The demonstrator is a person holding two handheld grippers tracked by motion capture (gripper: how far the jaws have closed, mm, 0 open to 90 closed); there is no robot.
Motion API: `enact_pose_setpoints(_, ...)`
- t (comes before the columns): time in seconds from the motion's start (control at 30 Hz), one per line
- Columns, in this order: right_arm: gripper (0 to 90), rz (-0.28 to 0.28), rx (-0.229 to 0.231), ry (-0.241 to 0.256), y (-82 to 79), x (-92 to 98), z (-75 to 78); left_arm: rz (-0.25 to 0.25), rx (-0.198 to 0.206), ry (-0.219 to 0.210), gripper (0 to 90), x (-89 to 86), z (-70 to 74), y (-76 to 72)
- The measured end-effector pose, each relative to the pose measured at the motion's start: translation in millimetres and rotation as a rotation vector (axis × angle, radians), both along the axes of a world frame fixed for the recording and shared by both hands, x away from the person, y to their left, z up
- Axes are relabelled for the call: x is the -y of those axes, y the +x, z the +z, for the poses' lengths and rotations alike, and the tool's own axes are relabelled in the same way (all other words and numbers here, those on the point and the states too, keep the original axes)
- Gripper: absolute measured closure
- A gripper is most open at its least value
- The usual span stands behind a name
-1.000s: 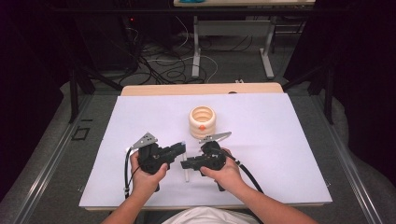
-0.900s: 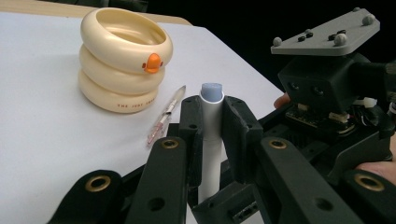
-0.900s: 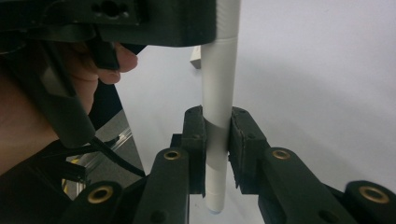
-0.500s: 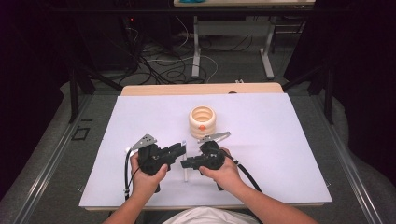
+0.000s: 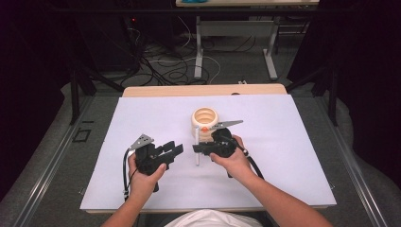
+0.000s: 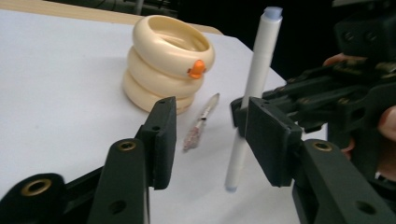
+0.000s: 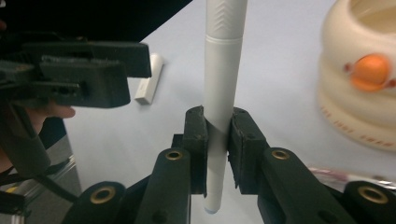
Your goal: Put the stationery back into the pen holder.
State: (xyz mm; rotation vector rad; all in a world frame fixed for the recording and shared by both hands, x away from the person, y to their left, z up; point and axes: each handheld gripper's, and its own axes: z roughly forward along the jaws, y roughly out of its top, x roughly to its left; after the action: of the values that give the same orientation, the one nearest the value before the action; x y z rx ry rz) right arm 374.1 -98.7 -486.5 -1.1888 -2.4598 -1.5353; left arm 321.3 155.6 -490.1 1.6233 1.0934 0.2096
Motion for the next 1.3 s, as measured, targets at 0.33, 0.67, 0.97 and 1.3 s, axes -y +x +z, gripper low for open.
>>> enact_pose_setpoints(0.33, 78.4, -0.064, 0.040, -0.026, 23.9, 10.0, 23.7, 0.022, 0.003, 0.096, 37.5, 0.3, -8.9, 10.9)
enact_pose_setpoints(0.67, 78.4, -0.119, 0.076, -0.038, 41.8, 15.3, 45.9, 0.010, 0.057, 0.231, 23.2, 5.4, -20.4, 18.2)
enact_pose_setpoints(0.97, 78.4, -0.160, 0.108, -0.042, 54.9, 15.5, 60.7, 0.031, 0.075, 0.240, 22.1, 4.7, -22.0, 20.6)
enact_pose_setpoints(1.3, 78.4, -0.211, 0.128, -0.051, 67.9, 16.5, 67.4, 0.054, 0.036, 0.236, 23.8, 0.4, -21.9, 21.6)
